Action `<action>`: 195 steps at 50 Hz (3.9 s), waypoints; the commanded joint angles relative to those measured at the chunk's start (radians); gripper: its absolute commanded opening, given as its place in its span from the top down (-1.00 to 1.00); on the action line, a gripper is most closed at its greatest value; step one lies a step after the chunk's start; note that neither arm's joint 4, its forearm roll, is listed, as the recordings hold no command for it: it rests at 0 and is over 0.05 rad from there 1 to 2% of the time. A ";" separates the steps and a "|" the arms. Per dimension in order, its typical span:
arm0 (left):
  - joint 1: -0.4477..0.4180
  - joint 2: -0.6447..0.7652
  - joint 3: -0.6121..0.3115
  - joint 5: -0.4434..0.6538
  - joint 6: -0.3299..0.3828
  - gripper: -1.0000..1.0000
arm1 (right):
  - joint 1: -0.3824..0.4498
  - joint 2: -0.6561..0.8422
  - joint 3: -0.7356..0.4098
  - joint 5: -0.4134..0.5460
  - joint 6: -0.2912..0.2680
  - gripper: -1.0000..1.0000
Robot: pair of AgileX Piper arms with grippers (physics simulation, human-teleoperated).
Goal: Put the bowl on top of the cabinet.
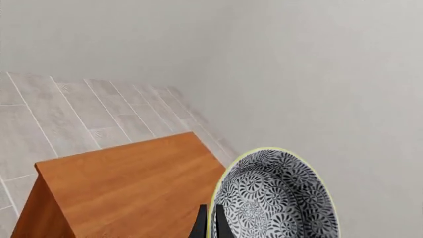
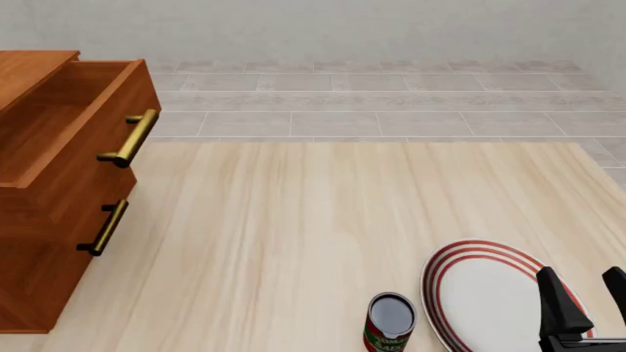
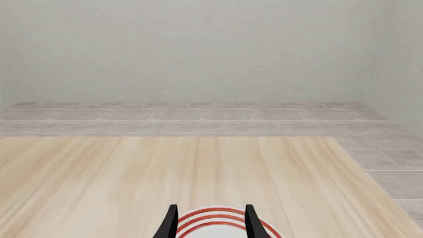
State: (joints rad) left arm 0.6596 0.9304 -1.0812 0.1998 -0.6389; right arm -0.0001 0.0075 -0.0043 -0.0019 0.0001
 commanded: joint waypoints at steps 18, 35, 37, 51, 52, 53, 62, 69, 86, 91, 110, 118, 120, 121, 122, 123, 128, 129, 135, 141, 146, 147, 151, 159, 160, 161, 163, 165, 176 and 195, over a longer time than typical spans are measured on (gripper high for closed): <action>0.035 0.044 -0.018 -0.006 -0.071 1.00 | 0.000 0.000 0.000 0.000 0.000 -1.00; 0.067 0.113 -0.026 -0.018 -0.047 1.00 | 0.000 0.000 0.000 0.000 0.000 -1.00; 0.070 0.116 -0.025 -0.021 -0.045 1.00 | 0.000 0.000 0.000 0.000 0.000 -1.00; 0.085 0.145 -0.027 -0.030 -0.039 1.00 | 0.000 0.000 0.000 0.000 0.000 -1.00; 0.083 0.142 -0.025 -0.032 -0.037 1.00 | 0.000 0.000 0.000 0.000 0.000 -1.00; 0.083 0.142 -0.025 -0.032 -0.037 1.00 | 0.000 0.000 0.000 0.000 0.000 -1.00; 0.100 0.151 -0.025 -0.038 -0.024 1.00 | 0.000 0.000 0.000 0.000 0.000 -1.00; 0.101 0.151 -0.020 -0.043 -0.017 1.00 | 0.000 0.000 0.000 0.000 0.000 -1.00; 0.121 0.163 -0.021 -0.050 -0.003 1.00 | 0.000 0.000 0.000 0.000 0.000 -1.00; 0.131 0.163 -0.022 -0.051 -0.004 1.00 | 0.000 0.000 0.000 0.000 0.000 -1.00; 0.146 0.163 -0.019 -0.056 0.015 1.00 | 0.000 0.000 0.000 0.000 0.000 -1.00; 0.146 0.157 -0.014 -0.060 0.039 1.00 | 0.000 0.000 0.000 0.000 0.000 -1.00; 0.152 0.158 -0.011 -0.065 0.043 1.00 | 0.000 0.000 0.000 0.000 0.000 -1.00; 0.149 0.162 -0.011 -0.069 0.048 1.00 | 0.000 0.000 0.000 0.000 0.000 -1.00; 0.156 0.165 -0.009 -0.072 0.050 1.00 | 0.000 0.000 0.000 0.000 0.000 -1.00; 0.156 0.164 -0.009 -0.074 0.054 1.00 | 0.000 0.000 0.000 0.000 0.000 -1.00; 0.158 0.165 -0.012 -0.076 0.068 1.00 | 0.000 0.000 0.000 0.000 0.000 -1.00; 0.159 0.168 -0.011 -0.075 0.064 1.00 | 0.000 0.000 0.000 0.000 0.000 -1.00; 0.161 0.167 -0.004 -0.081 0.068 1.00 | 0.000 0.000 0.000 0.000 0.000 -1.00; 0.142 0.158 -0.005 -0.083 0.081 1.00 | 0.000 0.000 0.000 0.000 0.000 -1.00; 0.150 0.165 -0.001 -0.085 0.079 1.00 | 0.000 0.000 0.000 0.000 0.000 -1.00; 0.149 0.166 -0.001 -0.086 0.081 1.00 | 0.000 0.000 0.000 0.000 0.000 -1.00; 0.147 0.168 0.001 -0.088 0.086 1.00 | 0.000 0.000 0.000 0.000 0.000 -1.00; 0.157 0.180 0.002 -0.086 0.084 1.00 | 0.000 0.000 0.000 0.000 0.000 -1.00; 0.158 0.175 0.004 -0.091 0.088 1.00 | 0.000 0.000 0.000 0.000 0.000 -1.00; 0.163 0.178 0.005 -0.092 0.087 1.00 | 0.000 0.000 0.000 0.000 0.000 -1.00; 0.163 0.180 0.008 -0.096 0.093 1.00 | 0.000 0.000 0.000 0.000 0.000 -1.00; 0.161 0.181 0.010 -0.097 0.093 1.00 | 0.000 0.000 0.000 0.000 0.000 -1.00; 0.159 0.182 0.011 -0.099 0.104 1.00 | 0.000 0.000 0.000 0.000 0.000 -1.00; 0.168 0.186 0.013 -0.104 0.092 -1.00 | 0.000 0.000 0.000 0.000 0.000 -1.00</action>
State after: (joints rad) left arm 0.8131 1.1196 -1.0655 0.0993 -0.5484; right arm -0.0001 0.0076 -0.0043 -0.0019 0.0001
